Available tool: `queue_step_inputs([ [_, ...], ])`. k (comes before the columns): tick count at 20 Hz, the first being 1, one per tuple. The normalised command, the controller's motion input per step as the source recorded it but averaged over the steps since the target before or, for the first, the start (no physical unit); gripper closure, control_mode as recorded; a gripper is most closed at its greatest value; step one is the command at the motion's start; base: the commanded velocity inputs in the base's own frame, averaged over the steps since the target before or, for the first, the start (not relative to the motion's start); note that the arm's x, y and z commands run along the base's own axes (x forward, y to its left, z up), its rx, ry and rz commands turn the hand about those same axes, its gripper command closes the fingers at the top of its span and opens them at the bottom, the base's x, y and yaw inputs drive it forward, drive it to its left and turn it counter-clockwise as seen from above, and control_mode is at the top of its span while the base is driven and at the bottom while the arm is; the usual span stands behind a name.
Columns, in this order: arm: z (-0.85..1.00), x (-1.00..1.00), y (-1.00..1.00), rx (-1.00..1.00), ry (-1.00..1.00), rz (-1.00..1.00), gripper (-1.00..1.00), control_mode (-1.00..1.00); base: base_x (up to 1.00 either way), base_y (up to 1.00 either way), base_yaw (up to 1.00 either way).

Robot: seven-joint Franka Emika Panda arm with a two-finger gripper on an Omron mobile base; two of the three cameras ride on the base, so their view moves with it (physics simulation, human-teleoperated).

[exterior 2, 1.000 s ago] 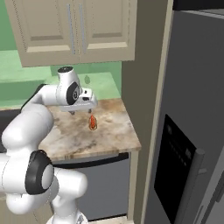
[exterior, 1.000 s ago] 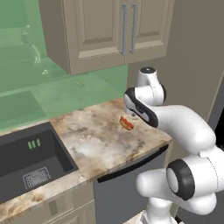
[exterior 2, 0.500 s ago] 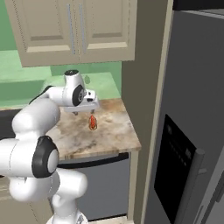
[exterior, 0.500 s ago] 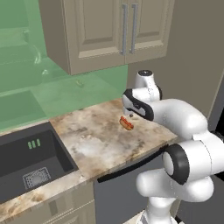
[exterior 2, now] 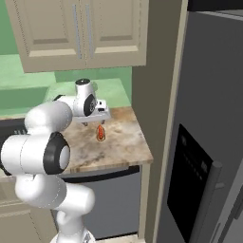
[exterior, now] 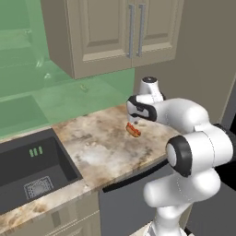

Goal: Store the hot dog in the freezer for long-term storage. Close the freezer door after placing the cooked food.

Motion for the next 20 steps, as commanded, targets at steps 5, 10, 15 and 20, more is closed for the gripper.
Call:
queue_step_inputs([
  [5,-0.26,0.36,0.0,0.0,0.02,0.03,-1.0,-1.0,0.0,0.0,0.0],
  [10,-0.29,0.32,0.0,0.0,0.03,0.02,-1.0,-1.0,0.0,0.0,0.0],
  [15,-0.2,0.27,0.0,0.0,0.0,0.01,-1.0,-1.0,0.0,0.0,0.0],
  [20,-0.18,0.1,0.0,0.0,0.0,0.0,-1.0,-1.0,0.0,0.0,0.0],
])
